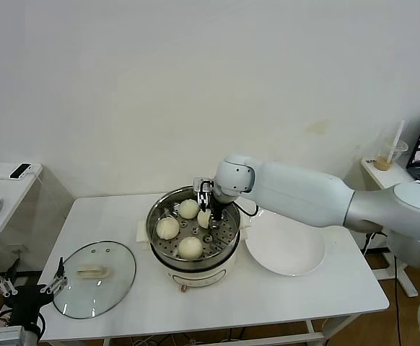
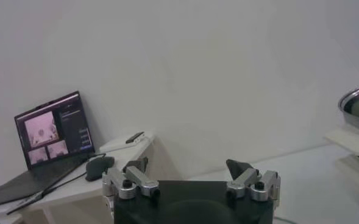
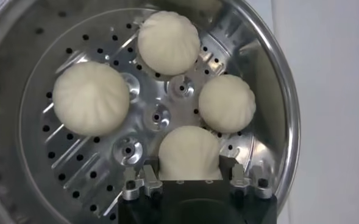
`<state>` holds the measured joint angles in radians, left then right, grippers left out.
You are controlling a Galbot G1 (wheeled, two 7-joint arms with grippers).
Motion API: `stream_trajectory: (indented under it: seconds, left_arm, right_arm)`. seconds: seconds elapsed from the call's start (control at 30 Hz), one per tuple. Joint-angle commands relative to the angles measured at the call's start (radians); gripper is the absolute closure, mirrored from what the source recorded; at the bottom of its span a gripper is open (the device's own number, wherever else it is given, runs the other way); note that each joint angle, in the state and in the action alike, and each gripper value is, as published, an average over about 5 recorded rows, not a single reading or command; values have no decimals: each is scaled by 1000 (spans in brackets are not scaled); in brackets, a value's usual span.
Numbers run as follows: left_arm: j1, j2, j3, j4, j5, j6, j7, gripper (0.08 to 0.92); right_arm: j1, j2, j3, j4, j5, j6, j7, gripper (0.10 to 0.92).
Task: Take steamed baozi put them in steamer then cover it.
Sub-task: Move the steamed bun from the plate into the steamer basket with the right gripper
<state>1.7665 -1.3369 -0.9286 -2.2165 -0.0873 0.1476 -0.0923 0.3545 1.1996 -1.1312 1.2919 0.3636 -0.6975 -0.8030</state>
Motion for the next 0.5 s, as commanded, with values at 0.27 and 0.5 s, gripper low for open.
stream_trajectory:
  seconds: [0.27,0.5]
  left_arm:
    - [2,-3,6,8,-4,1,-2,177]
    - [-6,-5,19,2,-2,5,-2,177]
  right_arm:
    - [26,-73,57,124,17,-28,55,207]
    - [-17,-241,162,326,43,-29,190,202]
